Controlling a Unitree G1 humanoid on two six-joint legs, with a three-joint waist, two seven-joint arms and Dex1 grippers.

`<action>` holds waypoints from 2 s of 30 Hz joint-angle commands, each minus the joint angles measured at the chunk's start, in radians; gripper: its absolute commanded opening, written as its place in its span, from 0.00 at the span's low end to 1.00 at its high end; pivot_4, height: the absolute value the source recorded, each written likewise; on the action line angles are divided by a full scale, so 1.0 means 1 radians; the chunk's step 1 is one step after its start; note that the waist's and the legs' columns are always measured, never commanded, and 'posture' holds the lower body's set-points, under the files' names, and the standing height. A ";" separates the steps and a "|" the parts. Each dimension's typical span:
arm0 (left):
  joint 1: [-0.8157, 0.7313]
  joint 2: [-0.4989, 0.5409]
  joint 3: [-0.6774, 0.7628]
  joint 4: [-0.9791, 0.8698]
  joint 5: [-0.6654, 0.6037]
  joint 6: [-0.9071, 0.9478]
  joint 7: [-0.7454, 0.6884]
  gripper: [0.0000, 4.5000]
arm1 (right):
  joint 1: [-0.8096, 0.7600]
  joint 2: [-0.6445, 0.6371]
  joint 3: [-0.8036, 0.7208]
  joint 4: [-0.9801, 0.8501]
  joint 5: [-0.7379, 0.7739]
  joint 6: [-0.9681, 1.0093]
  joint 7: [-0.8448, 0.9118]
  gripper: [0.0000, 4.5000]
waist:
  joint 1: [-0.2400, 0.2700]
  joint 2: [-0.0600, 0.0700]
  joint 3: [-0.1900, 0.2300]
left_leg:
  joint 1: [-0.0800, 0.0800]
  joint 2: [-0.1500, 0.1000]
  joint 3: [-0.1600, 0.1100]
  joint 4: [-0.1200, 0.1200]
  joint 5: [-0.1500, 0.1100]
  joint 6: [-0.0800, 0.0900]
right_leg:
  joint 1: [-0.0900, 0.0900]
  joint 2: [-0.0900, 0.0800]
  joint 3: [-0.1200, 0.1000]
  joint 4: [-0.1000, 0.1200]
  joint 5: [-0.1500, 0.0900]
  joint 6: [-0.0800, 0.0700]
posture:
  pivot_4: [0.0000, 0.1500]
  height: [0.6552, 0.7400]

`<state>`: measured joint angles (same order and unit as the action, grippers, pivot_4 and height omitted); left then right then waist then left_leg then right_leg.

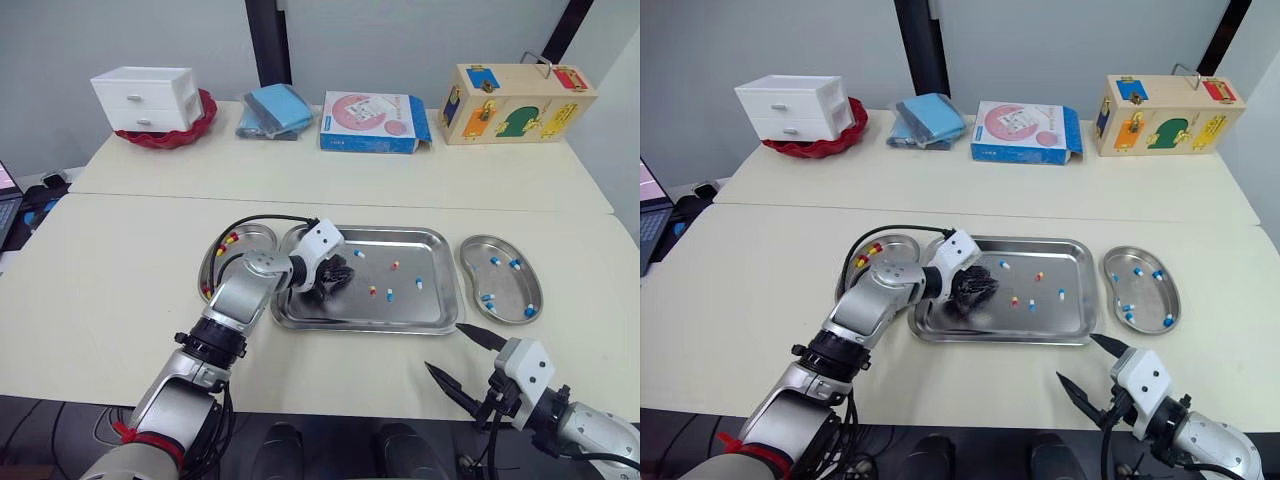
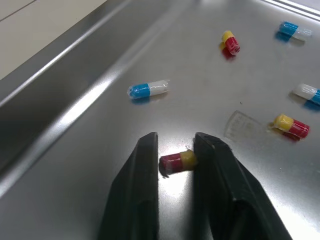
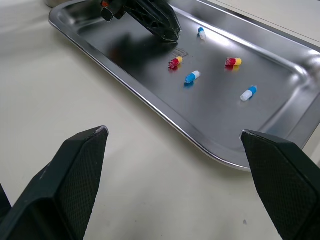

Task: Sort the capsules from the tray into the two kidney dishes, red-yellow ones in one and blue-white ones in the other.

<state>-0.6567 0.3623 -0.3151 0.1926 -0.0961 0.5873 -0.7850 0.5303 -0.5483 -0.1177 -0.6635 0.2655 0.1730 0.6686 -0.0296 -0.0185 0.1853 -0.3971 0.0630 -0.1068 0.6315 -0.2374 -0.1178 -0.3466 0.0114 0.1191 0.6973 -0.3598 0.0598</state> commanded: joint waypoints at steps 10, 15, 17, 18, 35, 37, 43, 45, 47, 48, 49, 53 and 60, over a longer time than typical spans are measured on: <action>0.019 0.063 0.115 -0.211 -0.067 0.055 -0.015 0.08 | -0.002 -0.014 -0.020 -0.026 0.001 -0.053 0.017 1.00 | -0.003 0.000 0.000 | 0.000 0.000 0.000 0.000 0.000 0.000 | 0.000 0.000 0.000 0.000 0.000 0.000 | 1.00 1.00; 0.095 0.141 0.245 -0.378 -0.137 0.211 0.016 0.08 | -0.053 -0.043 0.030 -0.004 0.000 -0.089 0.074 1.00 | -0.006 0.000 0.000 | 0.000 0.000 0.000 0.000 0.000 0.000 | 0.000 0.000 0.000 0.000 0.000 0.000 | 1.00 1.00; 0.127 0.172 0.299 -0.427 -0.167 0.269 0.030 0.08 | -0.094 -0.049 0.060 0.012 0.001 -0.101 0.097 1.00 | -0.006 0.000 0.000 | 0.001 0.001 0.000 0.000 0.000 0.000 | 0.000 0.000 0.000 0.000 0.000 0.000 | 1.00 1.00; 0.140 0.186 0.323 -0.446 -0.179 0.293 0.039 0.08 | -0.116 -0.048 0.074 0.020 0.003 -0.105 0.104 1.00 | -0.005 0.000 0.000 | 0.001 0.001 -0.001 0.000 0.000 0.000 | 0.000 0.000 0.000 0.000 0.000 0.000 | 1.00 1.00; 0.350 0.261 0.573 -0.551 -0.239 0.390 0.213 0.08 | -0.386 -0.018 0.270 0.127 0.015 -0.086 0.181 1.00 | 0.002 -0.001 0.000 | 0.000 0.001 -0.002 0.001 0.000 0.000 | 0.001 0.000 -0.002 0.000 0.000 0.000 | 1.00 1.00; 0.352 0.249 0.587 -0.543 -0.240 0.366 0.232 0.15 | -0.392 -0.019 0.272 0.132 0.016 -0.086 0.182 1.00 | 0.002 -0.001 0.000 | 0.000 0.001 -0.002 0.001 0.000 0.000 | 0.001 0.000 -0.002 0.000 0.000 0.000 | 1.00 1.00; 0.365 0.255 0.587 -0.539 -0.245 0.297 0.241 0.54 | -0.402 -0.021 0.271 0.148 0.020 -0.090 0.187 1.00 | 0.001 -0.001 0.000 | 0.000 0.001 -0.002 0.001 0.000 0.000 | 0.000 0.000 -0.002 0.000 0.000 0.000 | 1.00 1.00; 0.373 0.258 0.592 -0.540 -0.251 0.289 0.240 0.68 | -0.404 -0.023 0.270 0.152 0.021 -0.091 0.190 1.00 | 0.000 -0.001 0.000 | 0.000 0.001 -0.002 0.001 0.000 0.000 | 0.000 0.000 -0.002 0.000 0.000 0.000 | 1.00 1.00; 0.381 0.259 0.596 -0.543 -0.256 0.279 0.241 0.82 | -0.405 -0.024 0.268 0.155 0.021 -0.092 0.192 1.00 | 0.000 -0.001 0.000 | 0.000 0.001 -0.002 0.001 0.000 0.000 | 0.000 0.000 -0.002 0.000 0.000 0.000 | 1.00 1.00; 0.384 0.260 0.596 -0.544 -0.257 0.276 0.241 0.91 | -0.405 -0.025 0.269 0.156 0.020 -0.093 0.192 1.00 | 0.000 -0.001 0.000 | 0.000 0.001 -0.002 0.001 0.000 0.000 | 0.000 0.000 -0.002 0.000 0.000 0.000 | 1.00 1.00; 0.390 0.261 0.597 -0.547 -0.260 0.270 0.238 0.98 | -0.405 -0.025 0.270 0.156 0.019 -0.094 0.193 1.00 | 0.000 -0.001 0.000 | 0.000 0.001 -0.002 0.001 0.000 0.000 | 0.000 0.000 -0.002 0.000 0.000 0.000 | 1.00 1.00; 0.423 0.271 0.596 -0.556 -0.256 0.211 0.227 0.99 | -0.406 -0.025 0.269 0.158 0.014 -0.098 0.192 1.00 | 0.000 -0.001 0.000 | 0.000 0.001 -0.002 0.000 0.000 0.000 | 0.000 0.000 -0.002 0.000 0.000 0.000 | 1.00 1.00; 0.494 0.294 0.649 -0.567 -0.283 0.159 0.200 0.99 | -0.400 -0.016 0.251 0.160 0.004 -0.106 0.165 1.00 | -0.001 -0.001 0.000 | 0.000 0.001 -0.002 0.000 0.000 0.000 | 0.000 0.000 -0.002 0.000 0.000 0.000 | 1.00 1.00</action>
<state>-0.1853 0.6314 0.2830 -0.3357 -0.3574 0.7755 -0.5660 0.1306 -0.5703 0.1577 -0.4938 0.2650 0.0915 0.8484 -0.0302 -0.0191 0.1855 -0.3970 0.0638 -0.1090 0.6318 -0.2372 -0.1181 -0.3463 0.0109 0.1170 0.6974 -0.3598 0.0597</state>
